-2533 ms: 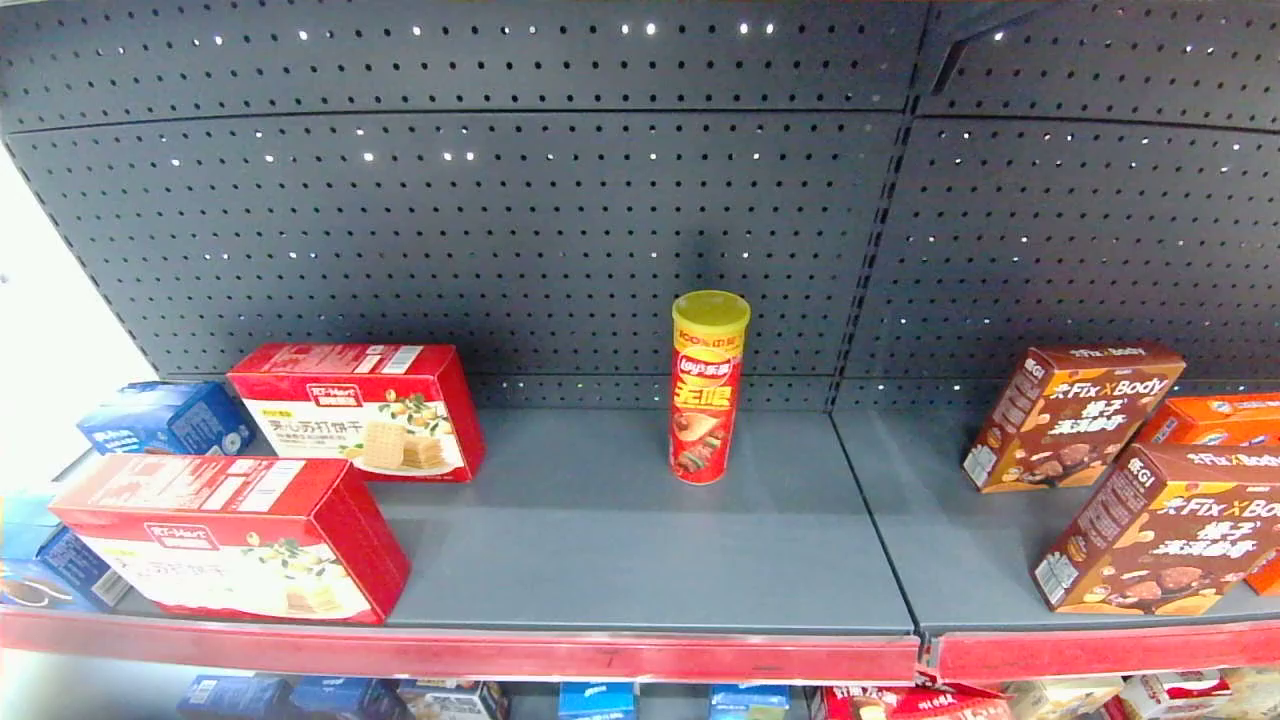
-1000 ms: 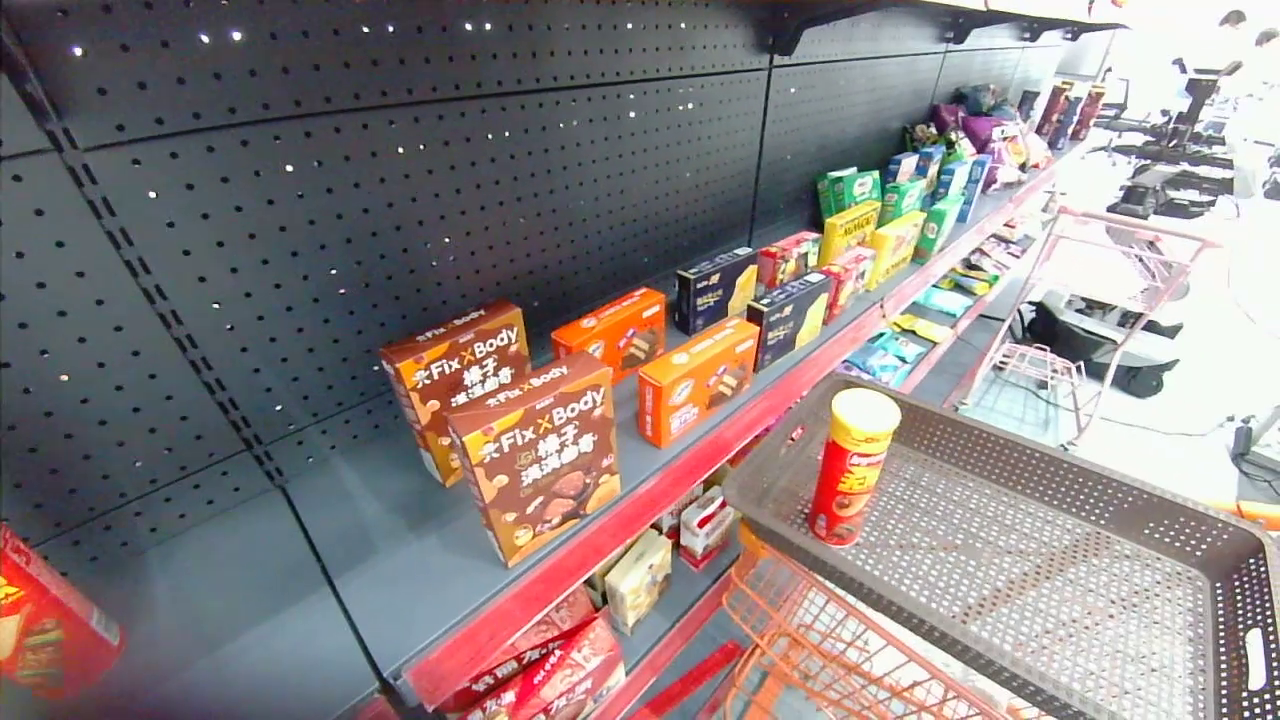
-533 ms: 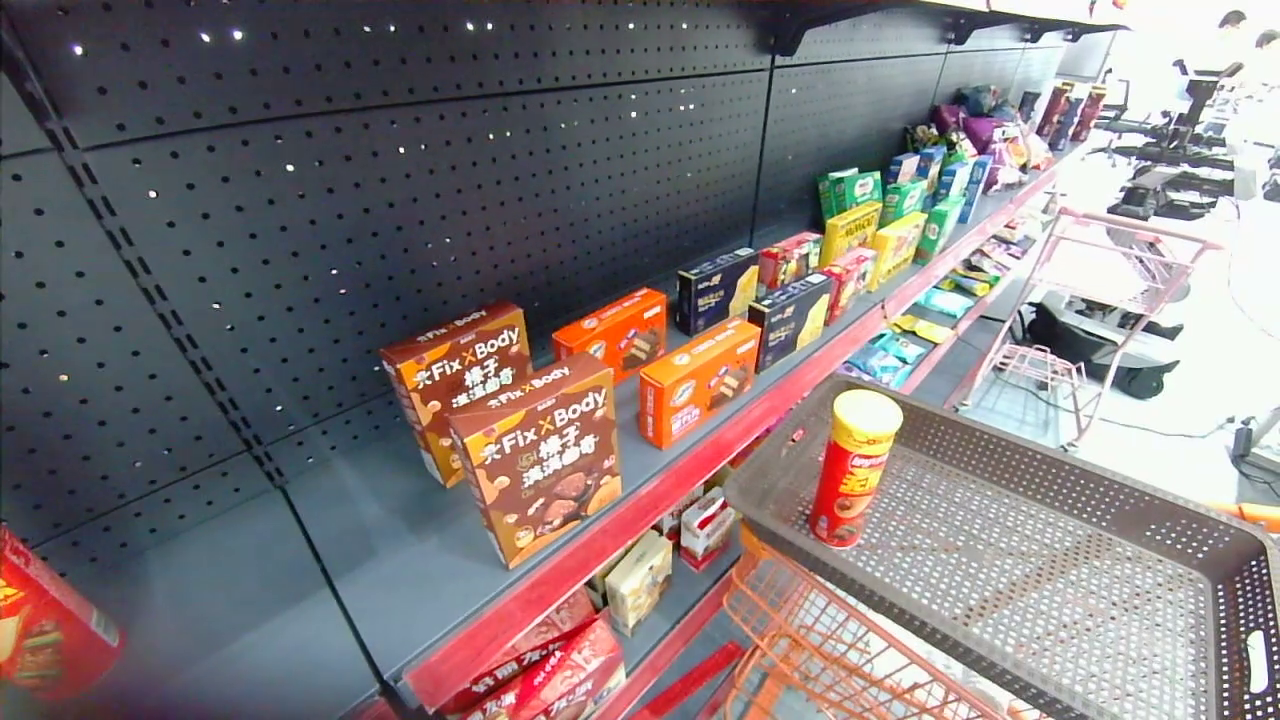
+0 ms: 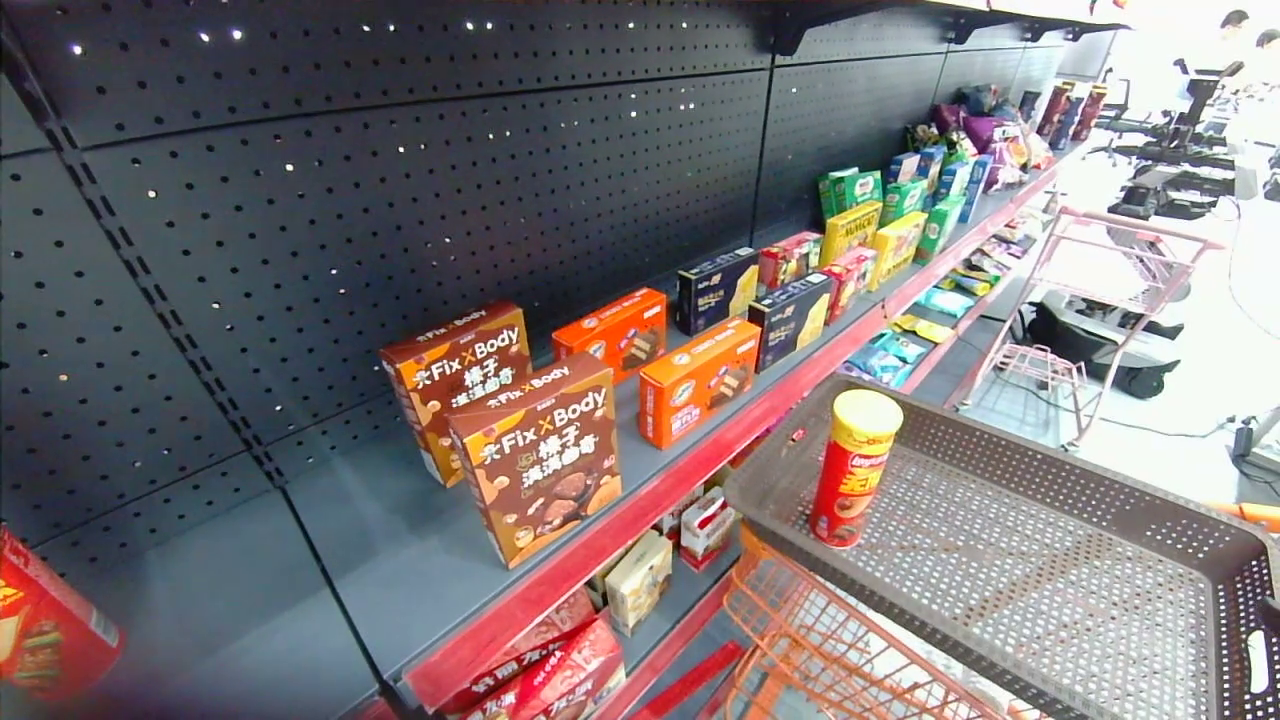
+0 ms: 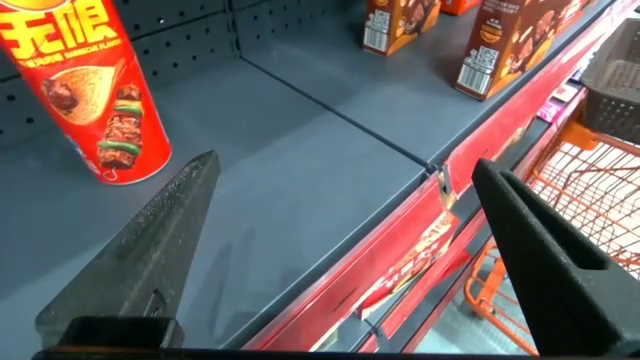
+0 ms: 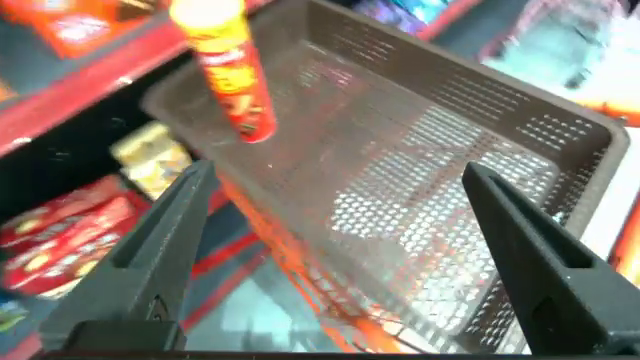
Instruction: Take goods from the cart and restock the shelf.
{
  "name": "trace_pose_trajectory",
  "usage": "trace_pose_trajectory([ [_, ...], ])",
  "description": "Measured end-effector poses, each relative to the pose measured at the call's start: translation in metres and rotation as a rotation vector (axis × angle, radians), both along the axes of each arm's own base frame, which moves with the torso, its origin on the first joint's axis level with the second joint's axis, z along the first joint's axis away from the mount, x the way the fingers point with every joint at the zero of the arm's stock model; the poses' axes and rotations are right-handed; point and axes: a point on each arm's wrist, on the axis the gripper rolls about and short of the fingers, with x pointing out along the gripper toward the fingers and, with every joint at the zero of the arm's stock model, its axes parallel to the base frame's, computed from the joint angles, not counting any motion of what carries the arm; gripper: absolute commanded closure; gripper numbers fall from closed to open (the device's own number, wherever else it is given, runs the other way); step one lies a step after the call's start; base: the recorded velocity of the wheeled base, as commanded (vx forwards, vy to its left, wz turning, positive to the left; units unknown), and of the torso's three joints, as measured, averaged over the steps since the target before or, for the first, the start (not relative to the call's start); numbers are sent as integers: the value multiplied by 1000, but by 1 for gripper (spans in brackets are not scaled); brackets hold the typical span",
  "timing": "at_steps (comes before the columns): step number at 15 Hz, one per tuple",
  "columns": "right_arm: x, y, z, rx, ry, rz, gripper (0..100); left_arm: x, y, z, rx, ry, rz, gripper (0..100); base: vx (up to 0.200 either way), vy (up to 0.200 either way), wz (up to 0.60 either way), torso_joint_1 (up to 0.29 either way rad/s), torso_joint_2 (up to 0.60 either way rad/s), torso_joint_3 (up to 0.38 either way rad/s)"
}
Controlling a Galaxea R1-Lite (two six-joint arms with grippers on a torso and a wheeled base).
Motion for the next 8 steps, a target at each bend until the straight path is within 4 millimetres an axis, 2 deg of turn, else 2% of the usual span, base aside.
trace_pose_trajectory([
  [4, 58, -2, 10, -14, 63, -24, 0, 0, 0, 0, 0, 0, 0, 0, 0, 0, 0, 0, 0, 0],
  [7, 85, -2, -2, -48, 178, 28, 0, 0, 0, 0, 0, 0, 0, 0, 0, 0, 0, 0, 0, 0],
  [8, 93, 0, -6, -32, 208, 99, 0, 0, 0, 0, 0, 0, 0, 0, 0, 0, 0, 0, 0, 0],
])
